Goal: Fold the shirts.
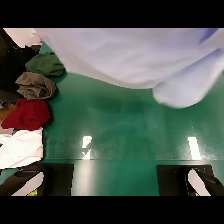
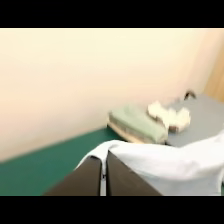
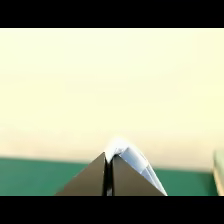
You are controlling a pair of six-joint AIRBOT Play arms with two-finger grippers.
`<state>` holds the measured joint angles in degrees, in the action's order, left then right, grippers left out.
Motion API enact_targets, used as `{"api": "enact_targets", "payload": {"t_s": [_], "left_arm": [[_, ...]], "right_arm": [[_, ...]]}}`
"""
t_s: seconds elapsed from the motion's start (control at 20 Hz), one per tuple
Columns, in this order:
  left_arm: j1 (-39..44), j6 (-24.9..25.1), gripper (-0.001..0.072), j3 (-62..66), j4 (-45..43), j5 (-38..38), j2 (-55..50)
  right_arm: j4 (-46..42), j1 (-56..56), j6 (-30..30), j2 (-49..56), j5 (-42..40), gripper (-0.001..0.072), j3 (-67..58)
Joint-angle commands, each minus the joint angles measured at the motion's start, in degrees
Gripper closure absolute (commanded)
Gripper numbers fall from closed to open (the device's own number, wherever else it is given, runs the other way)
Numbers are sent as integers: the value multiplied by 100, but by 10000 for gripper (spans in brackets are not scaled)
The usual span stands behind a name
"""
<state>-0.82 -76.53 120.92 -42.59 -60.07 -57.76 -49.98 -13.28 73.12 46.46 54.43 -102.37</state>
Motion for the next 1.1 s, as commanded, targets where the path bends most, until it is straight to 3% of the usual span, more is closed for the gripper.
{"api": "enact_targets", "payload": {"t_s": [0.0, 0.15, 0.35, 0.5, 0.65, 0.9, 1.05], "left_arm": [[-4, 2, 684, 227, 59, 520, 549], [-4, -26, 684, 229, 74, 522, 916], [-4, -356, 685, 52, -160, -42, 1014], [-4, -776, 685, -1274, -1250, -442, 964], [4, -855, 685, -2809, -1416, -964, 448], [48, -693, 684, -3842, -1447, -859, -1528], [48, -267, 683, -3836, -1373, 101, -2472]], "right_arm": [[-330, 55, -15, -293, -109, 697, -850], [-896, 57, 83, -216, 494, 698, -1506], [-1591, 55, 885, 293, 1867, 699, -2129], [-1554, 68, 1357, 782, 2684, 699, -1539], [-1622, 284, 1606, 1563, 3501, 699, -699], [-1624, 874, 1690, 3377, 3755, 699, 304], [-1622, 1008, 1650, 4389, 3274, 699, 332]]}}
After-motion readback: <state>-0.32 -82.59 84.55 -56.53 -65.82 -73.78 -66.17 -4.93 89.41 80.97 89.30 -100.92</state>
